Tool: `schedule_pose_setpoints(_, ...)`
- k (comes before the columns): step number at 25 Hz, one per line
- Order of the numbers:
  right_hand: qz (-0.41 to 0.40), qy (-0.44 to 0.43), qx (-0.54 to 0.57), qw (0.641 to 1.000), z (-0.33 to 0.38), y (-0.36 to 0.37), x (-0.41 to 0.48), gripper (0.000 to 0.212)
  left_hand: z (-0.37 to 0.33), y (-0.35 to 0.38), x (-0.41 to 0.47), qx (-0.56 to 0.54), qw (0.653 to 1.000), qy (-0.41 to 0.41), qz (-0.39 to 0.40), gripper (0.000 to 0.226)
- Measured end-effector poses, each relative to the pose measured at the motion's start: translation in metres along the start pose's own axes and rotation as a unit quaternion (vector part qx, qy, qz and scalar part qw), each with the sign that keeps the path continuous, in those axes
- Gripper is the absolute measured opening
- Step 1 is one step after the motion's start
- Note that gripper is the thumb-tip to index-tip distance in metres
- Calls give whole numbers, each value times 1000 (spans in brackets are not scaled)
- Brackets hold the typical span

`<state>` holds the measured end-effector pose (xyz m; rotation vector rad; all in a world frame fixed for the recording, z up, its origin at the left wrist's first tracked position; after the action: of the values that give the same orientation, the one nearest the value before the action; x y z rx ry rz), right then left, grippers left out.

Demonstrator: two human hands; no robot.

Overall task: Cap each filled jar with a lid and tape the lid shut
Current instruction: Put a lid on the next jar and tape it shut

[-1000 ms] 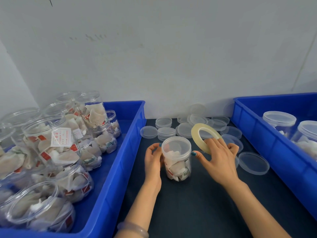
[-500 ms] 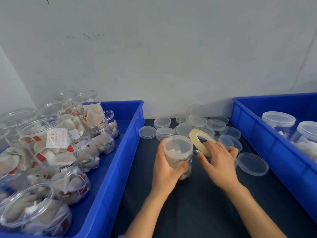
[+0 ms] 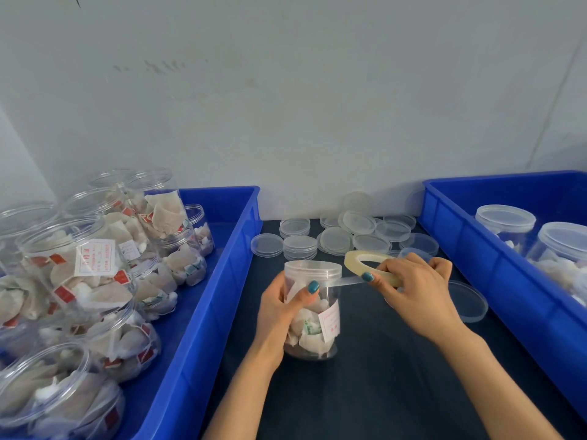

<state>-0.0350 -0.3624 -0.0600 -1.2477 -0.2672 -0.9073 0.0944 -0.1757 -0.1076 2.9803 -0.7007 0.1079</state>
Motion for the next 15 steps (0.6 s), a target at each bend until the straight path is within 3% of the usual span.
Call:
schedule_pose_setpoints(4,-8,43,6,999,-1,-4,3,66,-5,5,-6,-63,997,-14,48,92)
schedule_pose_setpoints(7,11,52,17,998,0,-3,7,65,-7,13,-10,-116,988,-26,102,73)
schedule_pose_setpoints(11,43,44,47,997,9,1,10,68,-3,26,-18,-204,960,-123,148,102)
schedule_pose_setpoints(13,58,38,74,995,12,3,11,69,-4,32,-21,-228,944,-146,190,90)
schedule_pose_setpoints(15,76,29,94,992,12,5,10,68,-2,31,-20,-195,949,-132,208,81)
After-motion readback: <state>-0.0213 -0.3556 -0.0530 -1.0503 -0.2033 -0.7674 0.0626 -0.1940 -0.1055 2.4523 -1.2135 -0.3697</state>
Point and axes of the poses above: each hand's wrist, its own x-axis towards the middle knuckle, its own y-axis out of the palm, z = x × y, the point moved 5 cm from there along x, towards the middle knuckle, and after that the axes turned 8 degrees about -z, right-handed, at the moved point
